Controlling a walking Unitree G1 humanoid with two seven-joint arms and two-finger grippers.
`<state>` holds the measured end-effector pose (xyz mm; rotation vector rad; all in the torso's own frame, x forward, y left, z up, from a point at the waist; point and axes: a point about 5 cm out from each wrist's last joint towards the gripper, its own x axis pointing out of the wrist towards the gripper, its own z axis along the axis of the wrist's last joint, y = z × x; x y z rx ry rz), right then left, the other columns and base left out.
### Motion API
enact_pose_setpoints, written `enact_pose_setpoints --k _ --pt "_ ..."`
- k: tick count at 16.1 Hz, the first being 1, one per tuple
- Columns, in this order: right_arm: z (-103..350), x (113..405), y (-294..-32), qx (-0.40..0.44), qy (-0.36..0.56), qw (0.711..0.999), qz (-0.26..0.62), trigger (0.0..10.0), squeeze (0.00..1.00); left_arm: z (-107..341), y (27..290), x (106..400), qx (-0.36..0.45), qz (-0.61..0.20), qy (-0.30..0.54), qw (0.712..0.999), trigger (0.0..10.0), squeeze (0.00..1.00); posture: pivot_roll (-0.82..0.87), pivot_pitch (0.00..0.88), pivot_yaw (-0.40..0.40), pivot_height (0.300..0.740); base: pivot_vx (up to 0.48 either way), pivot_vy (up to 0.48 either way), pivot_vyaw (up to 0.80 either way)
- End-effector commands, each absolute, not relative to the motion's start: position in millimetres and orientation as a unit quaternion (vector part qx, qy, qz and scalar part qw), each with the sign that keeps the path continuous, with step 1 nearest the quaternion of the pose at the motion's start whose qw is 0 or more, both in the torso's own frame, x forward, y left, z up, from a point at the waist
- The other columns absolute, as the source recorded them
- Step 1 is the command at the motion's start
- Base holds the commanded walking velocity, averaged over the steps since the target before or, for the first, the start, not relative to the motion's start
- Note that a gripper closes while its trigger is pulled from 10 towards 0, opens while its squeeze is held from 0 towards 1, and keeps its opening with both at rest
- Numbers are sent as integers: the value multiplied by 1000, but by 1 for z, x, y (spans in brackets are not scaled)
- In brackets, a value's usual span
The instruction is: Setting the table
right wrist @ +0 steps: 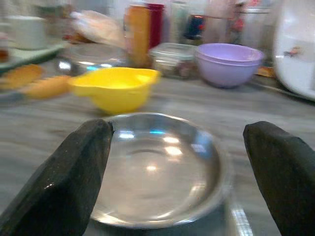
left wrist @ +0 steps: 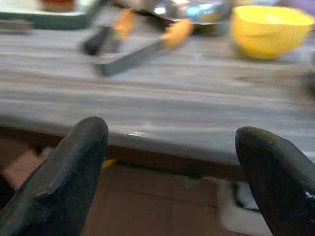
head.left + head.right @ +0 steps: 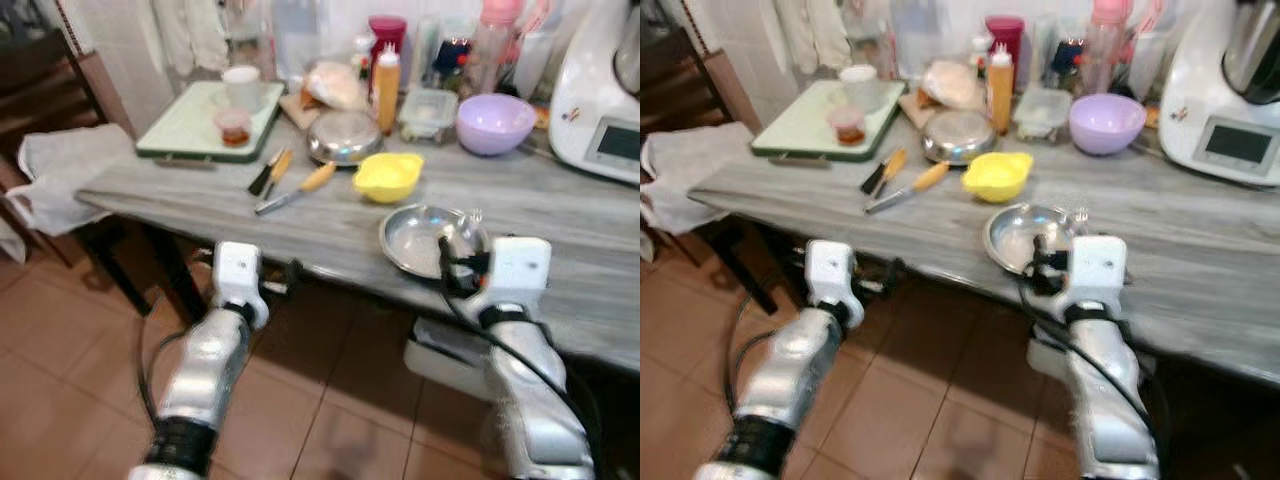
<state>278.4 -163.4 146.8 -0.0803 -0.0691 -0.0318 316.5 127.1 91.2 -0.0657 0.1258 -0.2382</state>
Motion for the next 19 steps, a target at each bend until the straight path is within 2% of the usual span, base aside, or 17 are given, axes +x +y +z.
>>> enact_pose_setpoints --k 1,5,8,15,19 --pt "151 280 -167 -43 -43 998 -21 10000 0 93 126 317 -32 -120 62 990 10000 0 -190 40 88 740 0 458 0" --pt "151 282 -166 -43 -45 998 -19 10000 0 92 126 317 -29 -121 63 990 10000 0 -184 34 87 740 0 396 0" --pt "150 283 -166 -42 -41 998 -19 10000 0 94 125 315 -36 -124 56 990 10000 0 -179 31 89 740 0 0 0" --pt "144 280 -164 -42 -34 998 -18 10000 0 93 122 312 -34 -141 60 988 10000 0 -178 36 98 740 0 0 -639" --pt "145 282 -166 -44 -37 998 -24 10000 0 93 114 312 -25 -167 64 984 10000 0 -180 36 106 740 0 0 0"
